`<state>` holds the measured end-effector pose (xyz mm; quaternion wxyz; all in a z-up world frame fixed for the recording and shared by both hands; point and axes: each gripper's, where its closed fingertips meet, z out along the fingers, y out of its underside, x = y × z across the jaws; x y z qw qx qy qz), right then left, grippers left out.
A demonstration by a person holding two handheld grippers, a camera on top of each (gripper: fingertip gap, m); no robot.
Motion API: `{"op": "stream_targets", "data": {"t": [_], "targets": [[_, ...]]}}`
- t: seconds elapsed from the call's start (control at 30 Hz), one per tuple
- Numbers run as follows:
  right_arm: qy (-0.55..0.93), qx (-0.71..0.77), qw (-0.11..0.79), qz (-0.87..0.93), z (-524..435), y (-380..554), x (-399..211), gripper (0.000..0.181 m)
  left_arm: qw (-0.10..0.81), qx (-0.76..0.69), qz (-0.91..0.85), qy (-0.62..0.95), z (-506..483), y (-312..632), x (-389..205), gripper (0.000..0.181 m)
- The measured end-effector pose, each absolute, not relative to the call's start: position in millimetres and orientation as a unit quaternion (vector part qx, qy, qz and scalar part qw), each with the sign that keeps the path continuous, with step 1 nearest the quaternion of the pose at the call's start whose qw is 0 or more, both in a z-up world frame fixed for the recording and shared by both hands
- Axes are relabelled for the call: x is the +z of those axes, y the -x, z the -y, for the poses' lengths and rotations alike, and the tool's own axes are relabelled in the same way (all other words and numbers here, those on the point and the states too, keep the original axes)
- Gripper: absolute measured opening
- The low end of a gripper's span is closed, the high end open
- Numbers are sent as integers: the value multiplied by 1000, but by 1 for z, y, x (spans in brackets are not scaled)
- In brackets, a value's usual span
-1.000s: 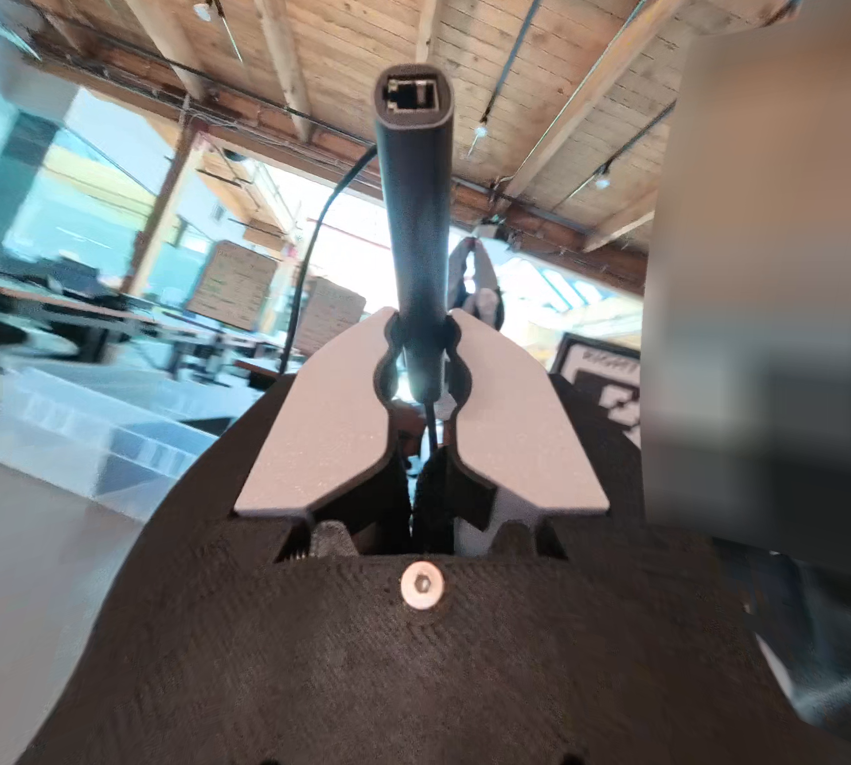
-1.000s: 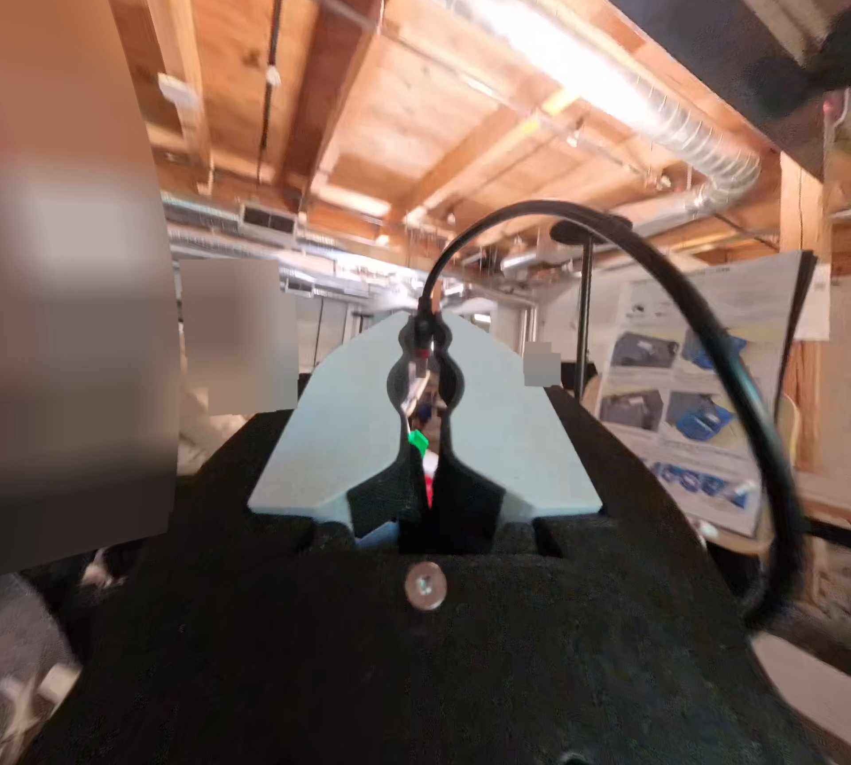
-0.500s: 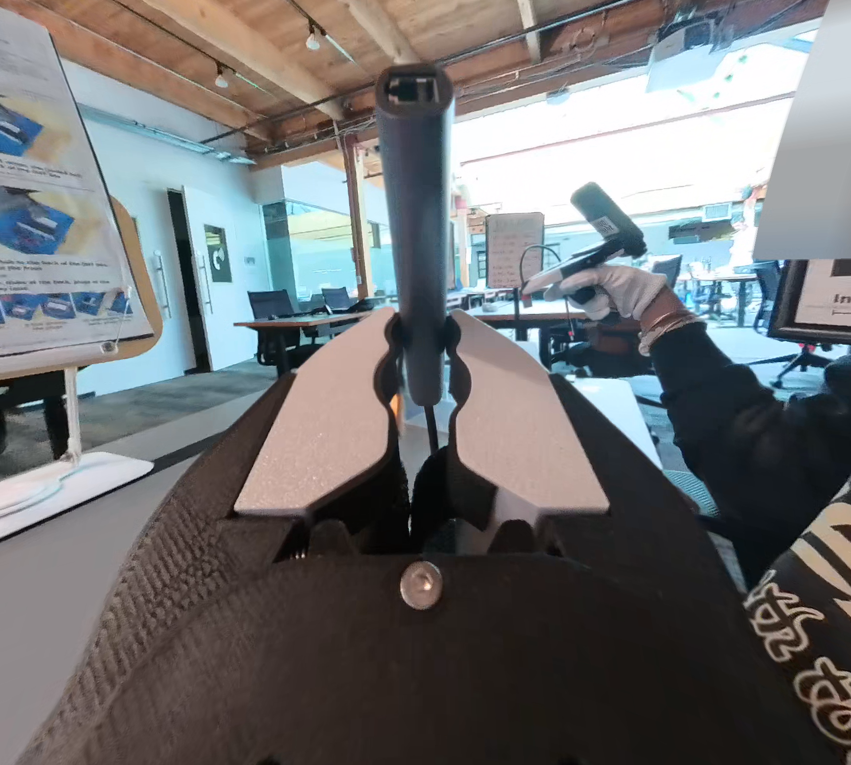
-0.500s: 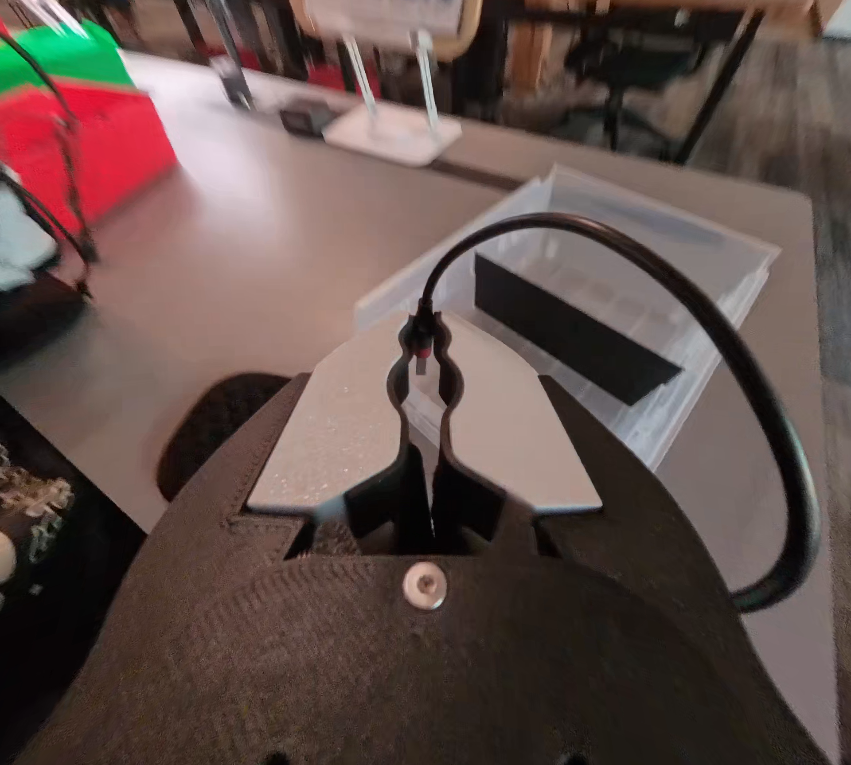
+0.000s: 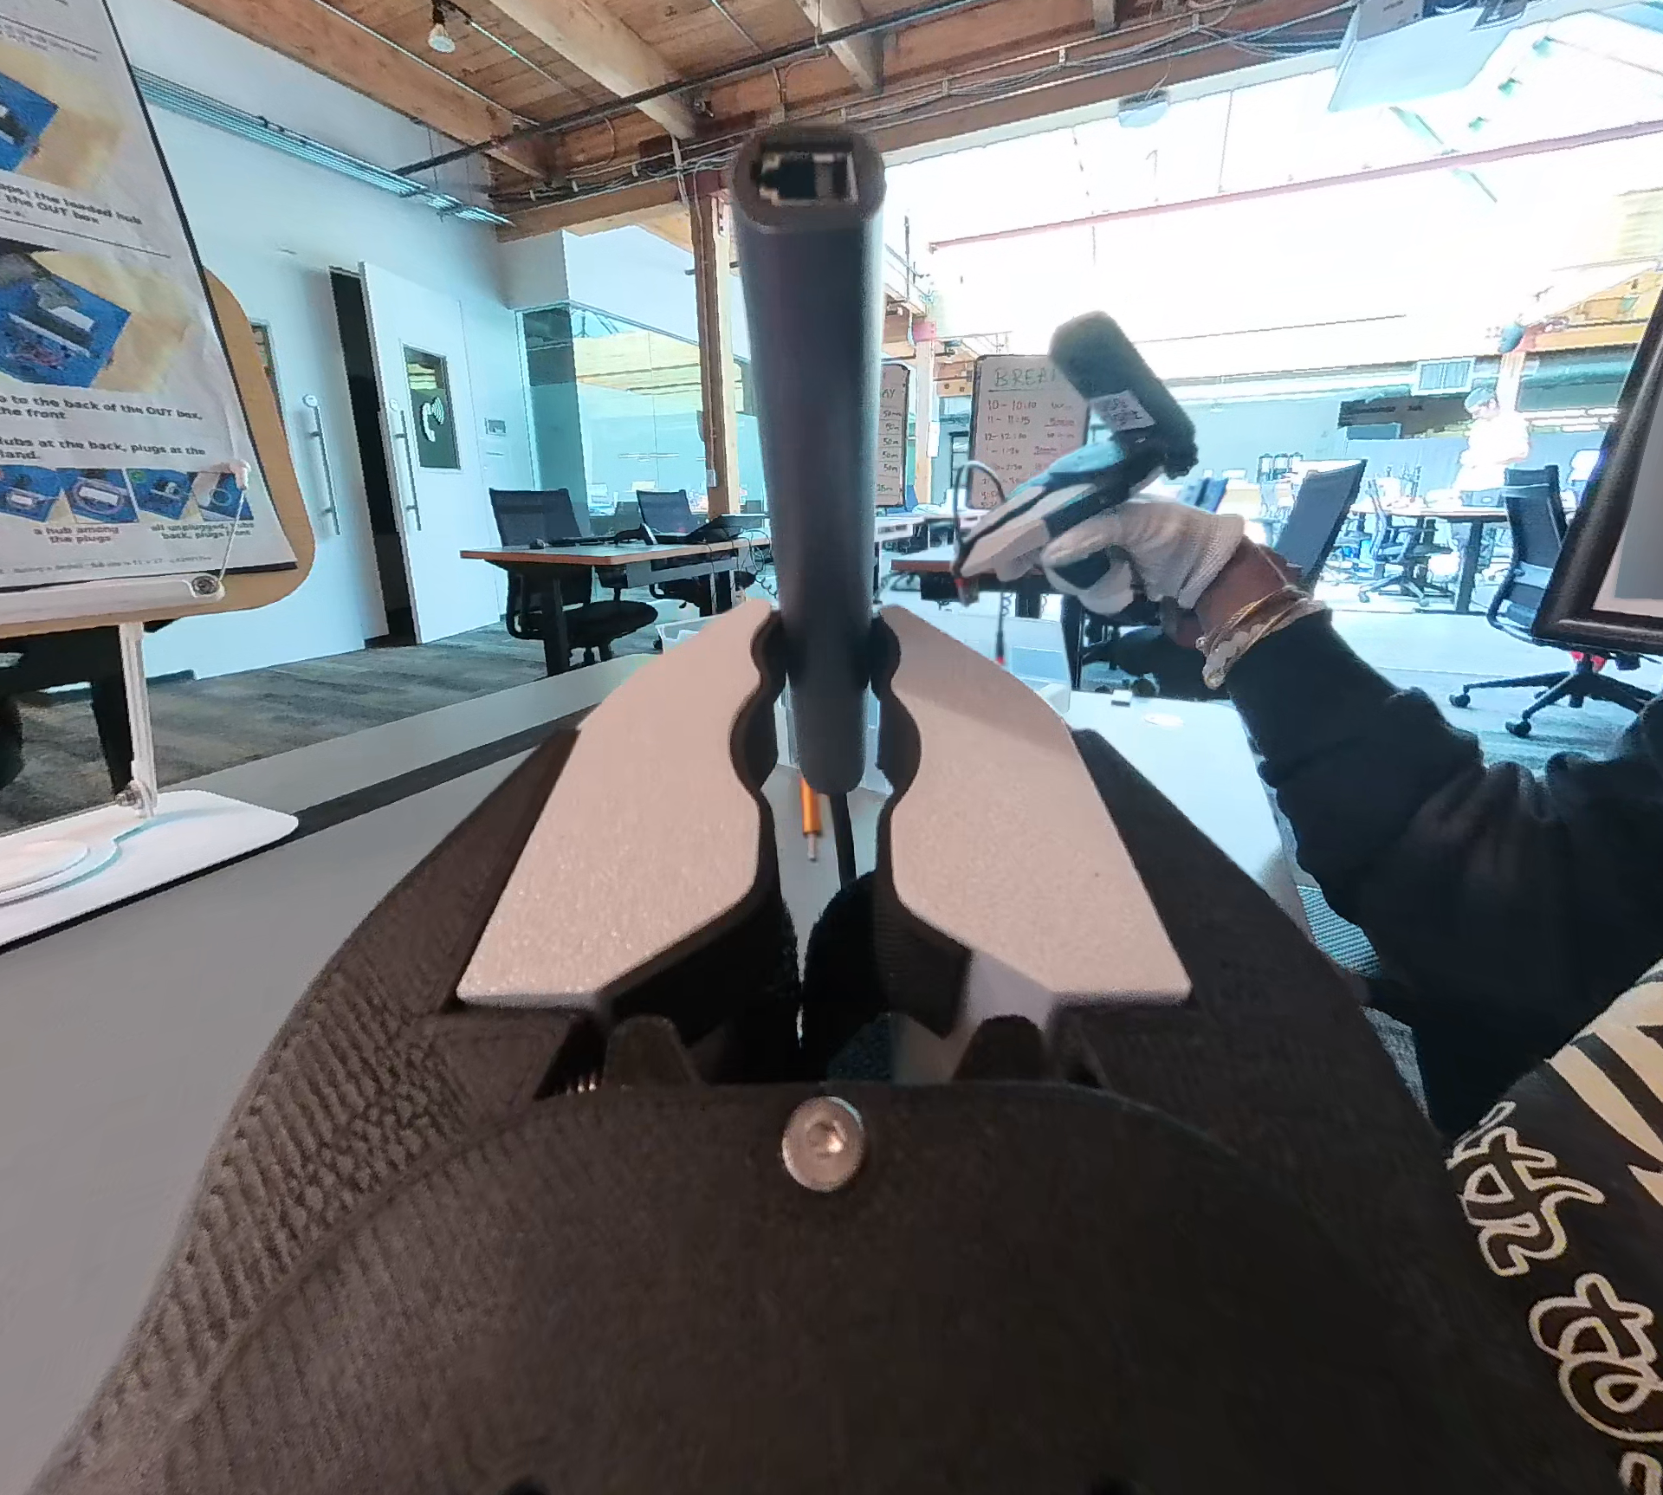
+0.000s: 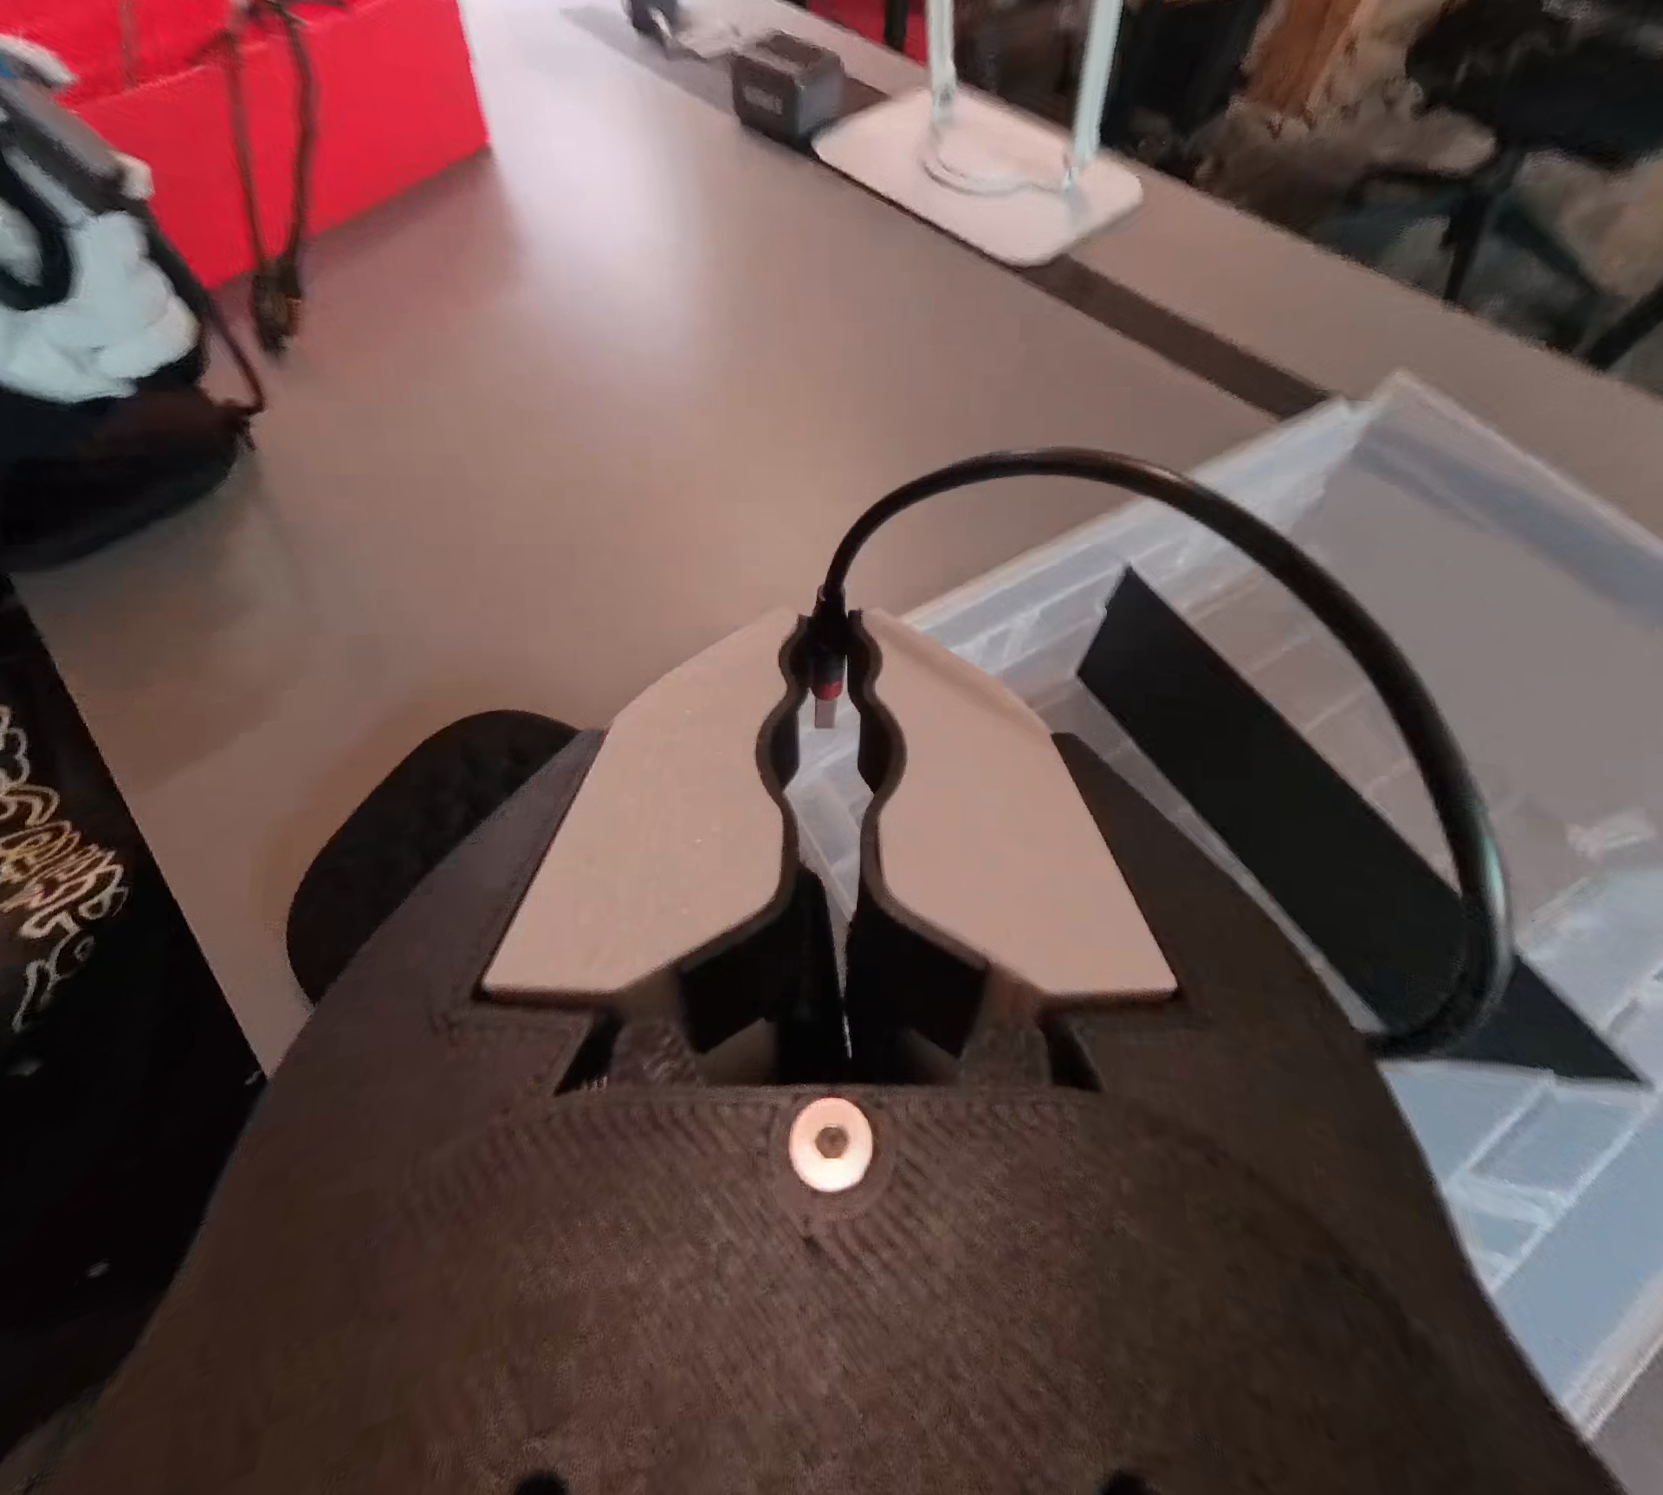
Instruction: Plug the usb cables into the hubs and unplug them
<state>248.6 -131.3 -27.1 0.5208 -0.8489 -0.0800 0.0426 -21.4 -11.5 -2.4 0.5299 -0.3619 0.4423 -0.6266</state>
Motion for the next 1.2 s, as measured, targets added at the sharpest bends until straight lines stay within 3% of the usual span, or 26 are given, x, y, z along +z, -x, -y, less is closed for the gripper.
{"op": "stream_targets", "data": {"t": [0.13, 0.23, 0.67, 0.9, 1.03, 1.2], "targets": [[906, 16, 423, -18, 136, -288, -75, 8, 526, -620, -448, 371, 11, 18, -6, 17], [909, 40, 411, -59, 131, -303, -94, 8, 526, -615, -453, 375, 11, 16, -8, 17], [675, 259, 687, -69, 117, -295, 8, 8, 527, -598, -471, 377, 15, 12, -13, 17], [765, 227, 566, -207, 117, -343, -75, 8, 527, -596, -474, 378, 16, 11, -14, 17], [835, 176, 478, -209, 124, -341, -106, 21, 527, -594, -476, 378, 16, 11, -15, 17], [867, 79, 451, -198, 131, -343, -97, 35, 528, -594, -477, 377, 16, 11, -15, 17]]}}
